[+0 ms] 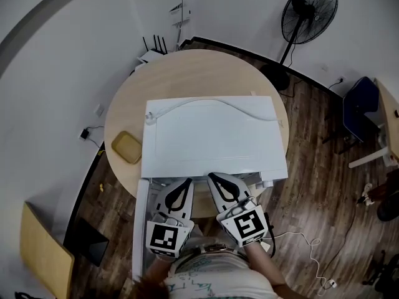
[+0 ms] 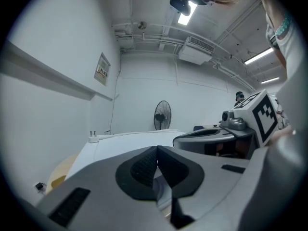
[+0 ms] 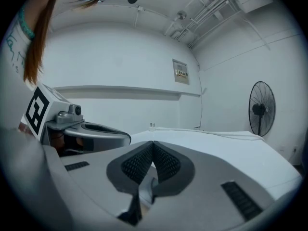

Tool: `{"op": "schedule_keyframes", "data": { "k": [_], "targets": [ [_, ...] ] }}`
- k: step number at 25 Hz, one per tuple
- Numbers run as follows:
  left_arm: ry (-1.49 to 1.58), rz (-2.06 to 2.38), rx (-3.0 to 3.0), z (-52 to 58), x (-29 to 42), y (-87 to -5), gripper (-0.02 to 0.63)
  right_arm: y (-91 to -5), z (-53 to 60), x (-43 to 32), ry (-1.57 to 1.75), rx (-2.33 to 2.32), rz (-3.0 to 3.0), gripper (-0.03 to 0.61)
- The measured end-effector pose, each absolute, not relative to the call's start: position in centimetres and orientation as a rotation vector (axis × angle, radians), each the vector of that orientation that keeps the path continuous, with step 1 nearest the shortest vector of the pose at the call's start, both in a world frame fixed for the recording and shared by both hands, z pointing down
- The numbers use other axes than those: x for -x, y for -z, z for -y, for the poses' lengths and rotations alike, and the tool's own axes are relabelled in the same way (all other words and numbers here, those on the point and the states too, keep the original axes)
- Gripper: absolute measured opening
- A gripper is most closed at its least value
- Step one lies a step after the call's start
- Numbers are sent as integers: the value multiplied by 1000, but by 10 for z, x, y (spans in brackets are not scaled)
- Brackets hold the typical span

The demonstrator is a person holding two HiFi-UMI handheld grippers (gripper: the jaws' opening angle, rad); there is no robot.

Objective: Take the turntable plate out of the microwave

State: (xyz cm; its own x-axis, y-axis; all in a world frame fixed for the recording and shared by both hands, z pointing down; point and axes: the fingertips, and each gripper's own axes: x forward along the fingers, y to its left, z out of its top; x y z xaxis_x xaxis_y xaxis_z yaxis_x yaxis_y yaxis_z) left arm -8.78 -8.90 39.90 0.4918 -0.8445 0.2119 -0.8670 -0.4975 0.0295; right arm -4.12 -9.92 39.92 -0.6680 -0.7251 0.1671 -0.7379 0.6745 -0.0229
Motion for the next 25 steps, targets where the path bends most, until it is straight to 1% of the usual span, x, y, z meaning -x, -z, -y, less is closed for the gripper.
{"op": "schedule_keyframes", "data": {
  "k": [16, 25],
  "targets": [
    [-375, 1371, -2535, 85, 82, -457, 14, -461, 92, 32, -239, -1196, 2657, -9],
    [-473, 1348, -2458, 86, 88, -503, 14, -524, 90, 27, -226, -1144, 2516, -9]
  ]
}}
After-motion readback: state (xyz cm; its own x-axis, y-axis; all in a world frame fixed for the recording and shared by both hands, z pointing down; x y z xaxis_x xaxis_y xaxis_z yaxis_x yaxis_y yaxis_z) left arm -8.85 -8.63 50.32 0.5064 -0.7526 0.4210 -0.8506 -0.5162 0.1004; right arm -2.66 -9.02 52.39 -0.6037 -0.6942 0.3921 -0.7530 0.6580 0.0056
